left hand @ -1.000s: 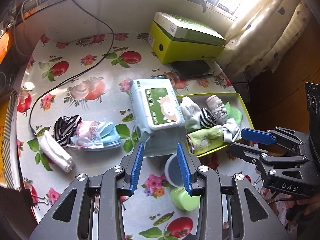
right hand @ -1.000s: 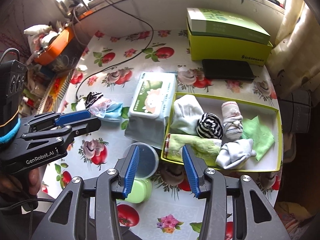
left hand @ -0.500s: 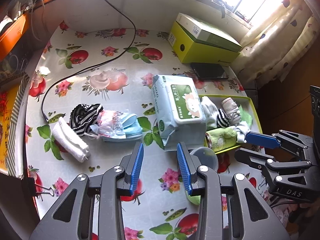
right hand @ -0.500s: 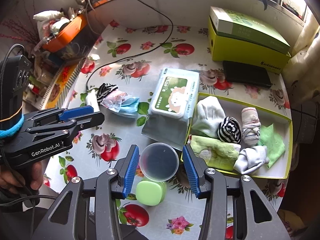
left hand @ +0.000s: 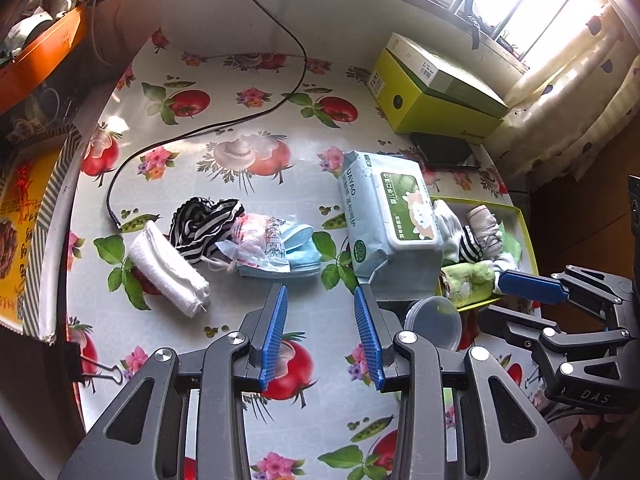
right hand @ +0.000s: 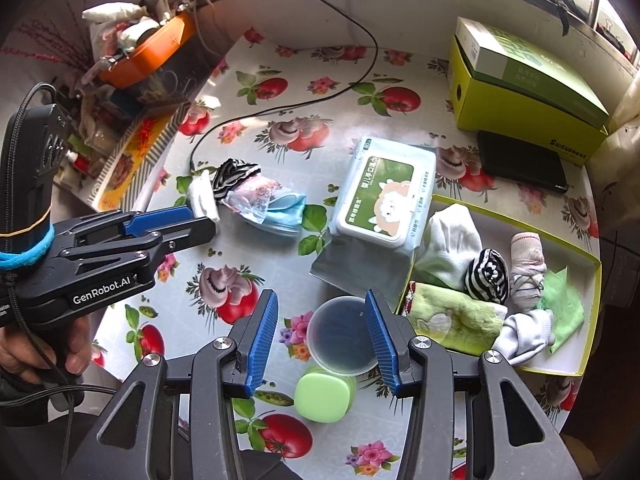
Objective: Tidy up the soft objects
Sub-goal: 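Move both tools back over the pile toward the white towel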
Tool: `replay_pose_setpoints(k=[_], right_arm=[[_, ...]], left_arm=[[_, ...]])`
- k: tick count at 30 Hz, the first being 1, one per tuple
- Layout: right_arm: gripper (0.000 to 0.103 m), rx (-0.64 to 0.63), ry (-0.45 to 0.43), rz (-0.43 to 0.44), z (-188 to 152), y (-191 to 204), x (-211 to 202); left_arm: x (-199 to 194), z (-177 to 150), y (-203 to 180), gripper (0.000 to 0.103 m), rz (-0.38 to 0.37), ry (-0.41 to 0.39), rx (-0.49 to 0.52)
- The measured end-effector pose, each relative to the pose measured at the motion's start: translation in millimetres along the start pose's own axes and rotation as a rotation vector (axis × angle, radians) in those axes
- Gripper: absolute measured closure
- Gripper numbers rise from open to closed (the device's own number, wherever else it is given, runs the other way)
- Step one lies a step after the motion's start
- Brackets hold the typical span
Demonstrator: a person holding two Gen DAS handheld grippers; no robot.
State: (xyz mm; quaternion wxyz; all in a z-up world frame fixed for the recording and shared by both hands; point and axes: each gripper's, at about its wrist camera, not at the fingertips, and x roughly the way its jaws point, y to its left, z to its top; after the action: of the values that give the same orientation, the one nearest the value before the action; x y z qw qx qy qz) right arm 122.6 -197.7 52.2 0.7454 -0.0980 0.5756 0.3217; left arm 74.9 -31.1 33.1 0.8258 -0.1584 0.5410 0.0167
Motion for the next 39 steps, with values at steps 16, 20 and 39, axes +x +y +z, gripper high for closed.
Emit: replay_pose_setpoints(k=[16,20,39], right_arm=[[0.058,-0.073,0.019,0.026,21,25,21],[0.057,-0.090,0.029,0.035,26,31,30],[0.054,-0.121,0.063,0.057,43,48,57]], left_arm=[[4,-5,42,0.067,0.048,0.013,-0.094],[3,-7,60,0.067,0.060,0.015,-0.138],[31,-12,132,0.067,0.074,0.042,-0.394]])
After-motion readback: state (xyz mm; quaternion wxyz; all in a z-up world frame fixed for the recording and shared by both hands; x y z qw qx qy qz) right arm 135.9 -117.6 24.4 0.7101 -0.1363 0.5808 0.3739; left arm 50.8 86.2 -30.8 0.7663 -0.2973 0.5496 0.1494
